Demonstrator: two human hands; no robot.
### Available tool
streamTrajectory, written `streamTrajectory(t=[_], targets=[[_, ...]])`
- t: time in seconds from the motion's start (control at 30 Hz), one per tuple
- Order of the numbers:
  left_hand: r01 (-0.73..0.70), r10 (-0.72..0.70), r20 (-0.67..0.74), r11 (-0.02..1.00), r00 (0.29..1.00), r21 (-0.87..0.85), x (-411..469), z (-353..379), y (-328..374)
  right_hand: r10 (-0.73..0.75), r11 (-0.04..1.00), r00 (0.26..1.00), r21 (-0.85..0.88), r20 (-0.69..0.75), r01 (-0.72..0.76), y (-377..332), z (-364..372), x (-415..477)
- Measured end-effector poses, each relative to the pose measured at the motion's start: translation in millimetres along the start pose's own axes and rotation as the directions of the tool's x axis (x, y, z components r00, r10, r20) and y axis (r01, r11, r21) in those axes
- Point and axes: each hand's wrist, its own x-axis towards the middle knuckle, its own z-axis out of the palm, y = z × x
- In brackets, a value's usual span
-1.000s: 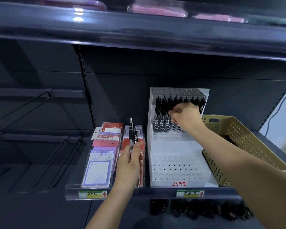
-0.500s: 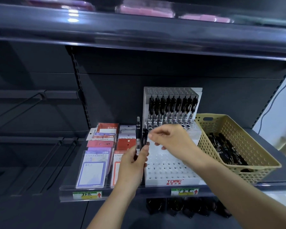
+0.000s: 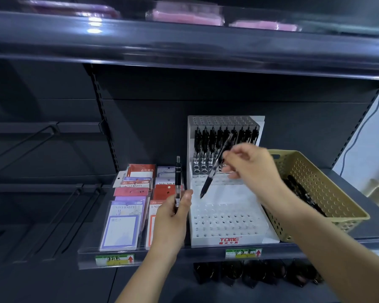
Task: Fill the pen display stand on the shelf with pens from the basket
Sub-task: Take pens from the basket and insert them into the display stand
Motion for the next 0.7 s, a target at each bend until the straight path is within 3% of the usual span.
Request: streamTrajectory(t=[0.13, 0.23, 0.5, 0.7], targets=[[0.006, -0.006, -0.009, 1.0, 1.0, 0.008, 0.1, -2.0, -1.8, -0.061, 0.998, 0.975, -0.008, -0.214, 0.061, -7.1, -18.0, 20.8], [0.005, -0.004, -0.028, 0.999, 1.0, 0.044, -0.4, -1.6, -1.9, -0.124, 0.992, 0.948, -0.051, -0.292, 0.114, -8.0, -18.2, 36.3], [-0.001, 0.005, -0.034, 0.993, 0.999, 0.114, 0.8, -7.9, -3.3, -0.228, 0.959, 0.935, -0.23, -0.272, 0.167, 4.4, -0.5, 62.6], [-0.004, 0.009, -0.036, 0.989, 0.999, 0.146, 0.9, -11.2, -1.9, -0.18, 0.95, 0.959, -0.29, -0.22, 0.112, 14.8, 7.1, 73.1]])
